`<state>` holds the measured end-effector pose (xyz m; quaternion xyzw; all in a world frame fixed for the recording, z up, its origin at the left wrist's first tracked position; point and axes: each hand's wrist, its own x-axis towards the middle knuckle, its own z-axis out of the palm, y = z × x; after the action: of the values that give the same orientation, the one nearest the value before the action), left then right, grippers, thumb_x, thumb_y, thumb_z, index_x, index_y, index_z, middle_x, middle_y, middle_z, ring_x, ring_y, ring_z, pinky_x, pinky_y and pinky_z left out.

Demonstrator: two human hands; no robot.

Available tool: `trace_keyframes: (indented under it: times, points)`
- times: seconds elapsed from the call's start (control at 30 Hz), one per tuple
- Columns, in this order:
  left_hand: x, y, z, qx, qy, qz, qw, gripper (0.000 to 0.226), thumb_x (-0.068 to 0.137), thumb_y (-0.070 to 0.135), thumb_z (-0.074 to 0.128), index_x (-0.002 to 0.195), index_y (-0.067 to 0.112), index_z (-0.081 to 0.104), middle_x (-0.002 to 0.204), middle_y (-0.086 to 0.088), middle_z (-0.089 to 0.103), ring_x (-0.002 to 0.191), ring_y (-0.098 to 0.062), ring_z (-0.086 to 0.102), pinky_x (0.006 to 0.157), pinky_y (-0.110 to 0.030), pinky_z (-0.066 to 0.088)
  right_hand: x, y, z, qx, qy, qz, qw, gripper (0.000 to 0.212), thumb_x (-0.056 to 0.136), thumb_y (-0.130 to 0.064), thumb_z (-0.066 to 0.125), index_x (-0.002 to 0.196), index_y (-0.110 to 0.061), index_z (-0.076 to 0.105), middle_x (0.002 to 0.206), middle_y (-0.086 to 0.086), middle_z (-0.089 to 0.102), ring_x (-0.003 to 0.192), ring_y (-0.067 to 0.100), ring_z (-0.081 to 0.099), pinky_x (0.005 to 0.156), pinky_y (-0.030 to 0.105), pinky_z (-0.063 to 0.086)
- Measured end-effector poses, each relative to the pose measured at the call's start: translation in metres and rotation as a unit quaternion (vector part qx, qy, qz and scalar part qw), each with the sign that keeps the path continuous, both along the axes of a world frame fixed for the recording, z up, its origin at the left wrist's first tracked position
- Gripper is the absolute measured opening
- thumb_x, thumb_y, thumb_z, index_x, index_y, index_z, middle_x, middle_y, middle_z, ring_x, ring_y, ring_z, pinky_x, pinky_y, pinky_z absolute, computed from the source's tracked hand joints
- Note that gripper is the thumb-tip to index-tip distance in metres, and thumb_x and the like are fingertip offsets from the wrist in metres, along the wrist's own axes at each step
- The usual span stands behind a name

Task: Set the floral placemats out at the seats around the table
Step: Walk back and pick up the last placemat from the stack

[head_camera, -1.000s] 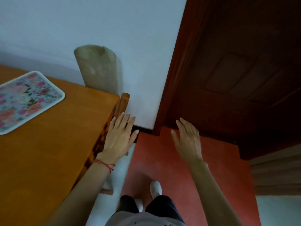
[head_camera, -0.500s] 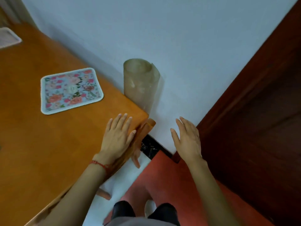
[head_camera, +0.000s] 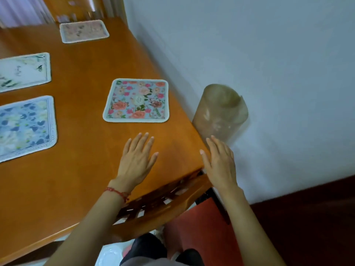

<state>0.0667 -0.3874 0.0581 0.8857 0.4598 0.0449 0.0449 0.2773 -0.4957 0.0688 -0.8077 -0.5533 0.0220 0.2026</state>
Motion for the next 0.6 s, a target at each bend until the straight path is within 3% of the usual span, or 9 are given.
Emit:
trace_keyframes:
  times: [0.13, 0.5, 0.6]
  points:
    - [-0.009, 0.035, -0.007, -0.009, -0.01, 0.037, 0.999, 0.067, 0.091, 0.05, 0.016, 0.135, 0.008, 0.045, 0.14, -0.014, 0.047, 0.134, -0.031, 0.038, 0.108, -0.049, 0.028, -0.005, 0.044, -0.004, -0.011, 0.004, 0.023, 1.0, 0.056, 0.092, -0.043, 0.027, 0.129, -0.008, 0.051, 0.135, 0.012, 0.05, 0.125, 0.029, 0.046, 0.102, 0.043, 0.037]
    - [-0.039, 0.124, -0.032, -0.056, -0.015, 0.103, 0.993, 0.073, 0.089, 0.054, 0.014, 0.135, 0.006, 0.044, 0.14, -0.017, 0.046, 0.134, -0.032, 0.036, 0.109, -0.049, 0.024, -0.01, 0.141, -0.026, -0.056, 0.022, 0.064, 0.996, 0.062, 0.091, -0.048, 0.022, 0.132, -0.008, 0.046, 0.139, 0.012, 0.046, 0.128, 0.027, 0.042, 0.105, 0.042, 0.032]
    - [-0.046, 0.139, -0.039, -0.062, -0.019, 0.122, 0.99, 0.08, 0.09, 0.06, 0.005, 0.134, 0.006, 0.045, 0.139, -0.017, 0.046, 0.133, -0.033, 0.038, 0.108, -0.049, 0.025, -0.01, 0.161, -0.031, -0.06, 0.032, 0.07, 0.995, 0.063, 0.091, -0.048, 0.021, 0.134, -0.008, 0.045, 0.14, 0.012, 0.044, 0.129, 0.027, 0.041, 0.106, 0.042, 0.031]
